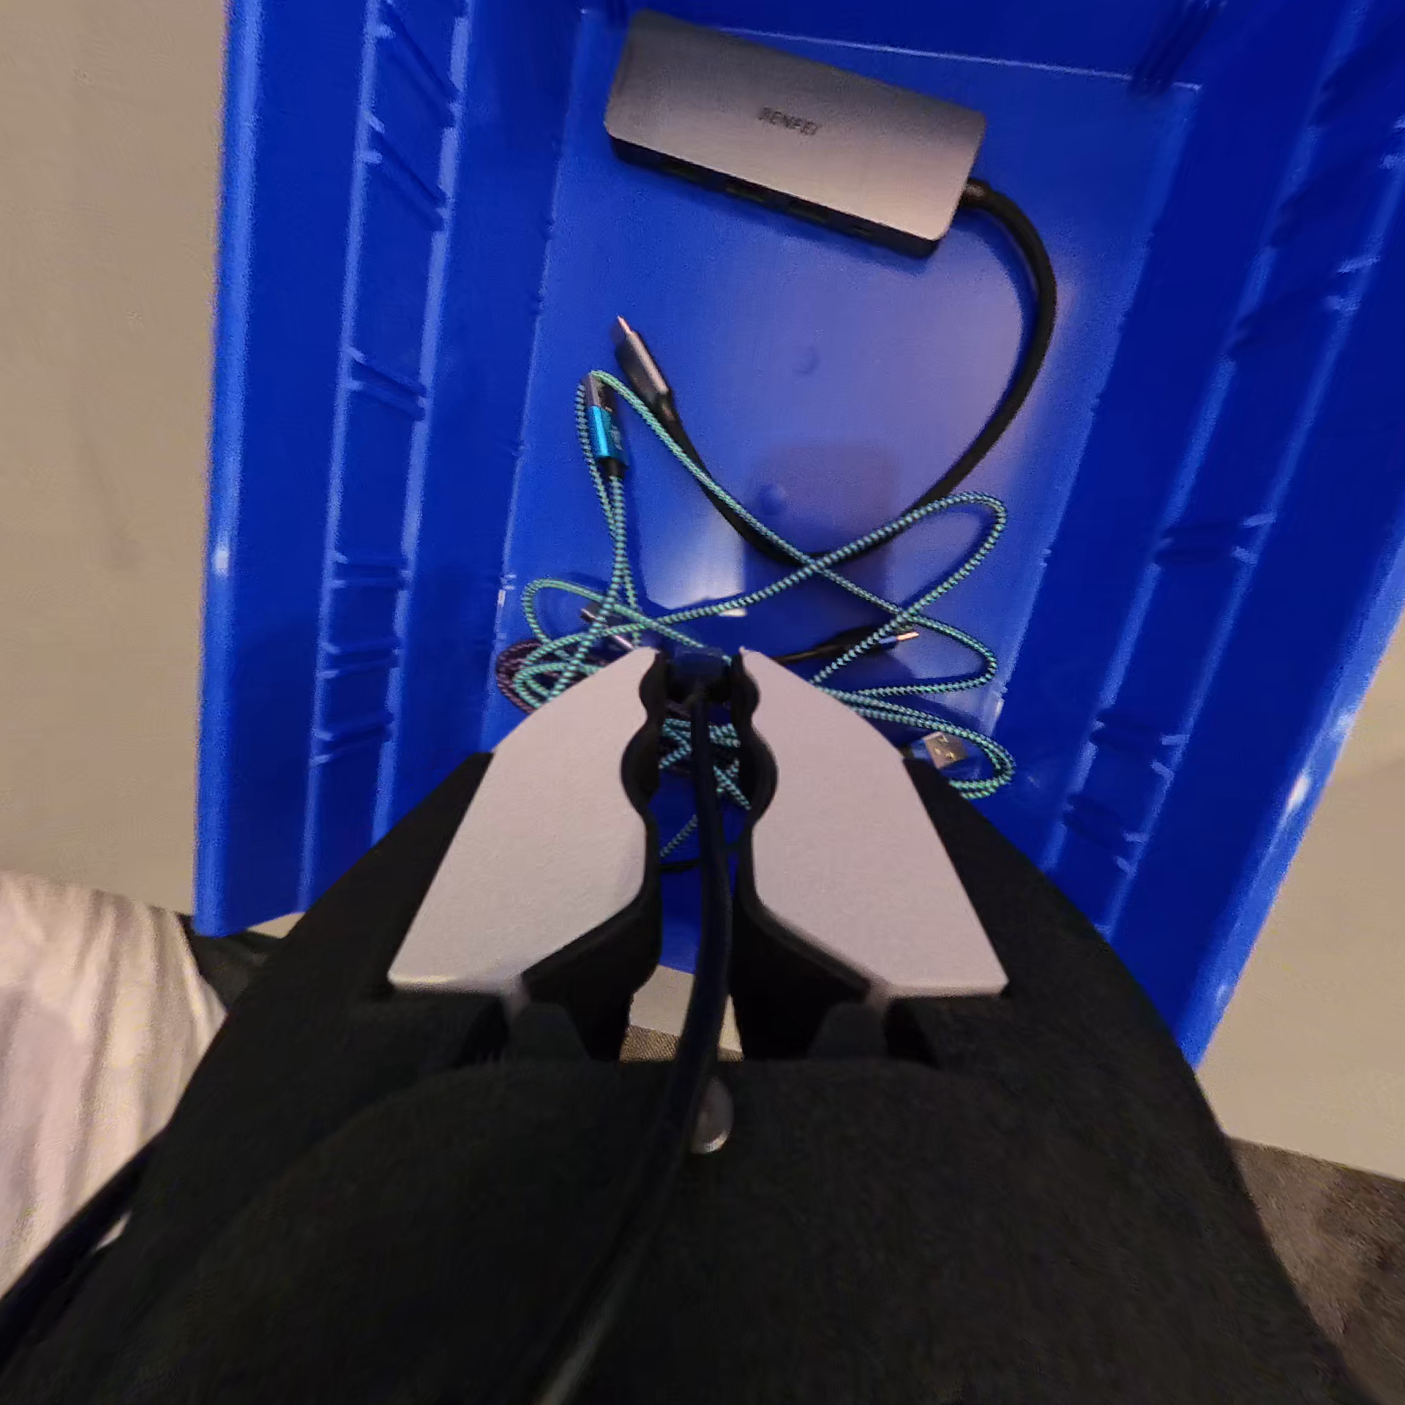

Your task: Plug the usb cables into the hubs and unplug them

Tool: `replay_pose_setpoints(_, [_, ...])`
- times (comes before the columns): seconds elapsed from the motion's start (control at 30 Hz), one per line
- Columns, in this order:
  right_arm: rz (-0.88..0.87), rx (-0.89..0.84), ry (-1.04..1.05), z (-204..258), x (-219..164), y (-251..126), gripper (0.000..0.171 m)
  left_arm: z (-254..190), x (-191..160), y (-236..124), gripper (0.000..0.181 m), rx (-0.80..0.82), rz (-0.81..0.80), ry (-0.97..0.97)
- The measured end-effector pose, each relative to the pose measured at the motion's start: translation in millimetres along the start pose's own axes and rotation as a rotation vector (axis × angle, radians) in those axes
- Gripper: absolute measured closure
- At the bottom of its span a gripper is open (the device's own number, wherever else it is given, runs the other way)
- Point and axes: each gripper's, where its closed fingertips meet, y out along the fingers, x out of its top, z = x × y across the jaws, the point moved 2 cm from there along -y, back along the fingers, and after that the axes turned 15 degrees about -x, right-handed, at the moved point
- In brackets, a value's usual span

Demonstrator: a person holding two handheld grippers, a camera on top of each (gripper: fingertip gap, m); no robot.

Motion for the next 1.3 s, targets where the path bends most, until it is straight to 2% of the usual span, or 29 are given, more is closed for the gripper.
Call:
replay_pose_setpoints(0.17, [0.173,-0.129,-0.035,-13,-19,12,0.155,-2,-2,1,0.148,-0.006,0.008,-0.004])
replay_pose_setpoints(0.37, [0.366,-0.270,-0.216,-27,-32,8,0.156,-2,2,0,0.148,-0.005,0.002,0.001])
replay_pose_setpoints(0.53, [0.337,-0.252,-0.295,-23,-30,11,0.156,-2,4,-2,0.148,-0.005,0.000,0.004])
replay_pose_setpoints(0.9, [0.276,-0.172,-0.299,-15,-39,13,0.159,-2,5,-3,0.148,-0.011,-0.007,-0.008])
replay_pose_setpoints(1.1, [0.304,-0.141,-0.291,-19,-52,7,0.159,-3,4,-2,0.148,-0.014,-0.004,-0.008])
replay_pose_setpoints(1.3, [0.259,-0.148,-0.317,-30,-51,-4,0.157,-4,5,-2,0.148,-0.017,-0.011,-0.016])
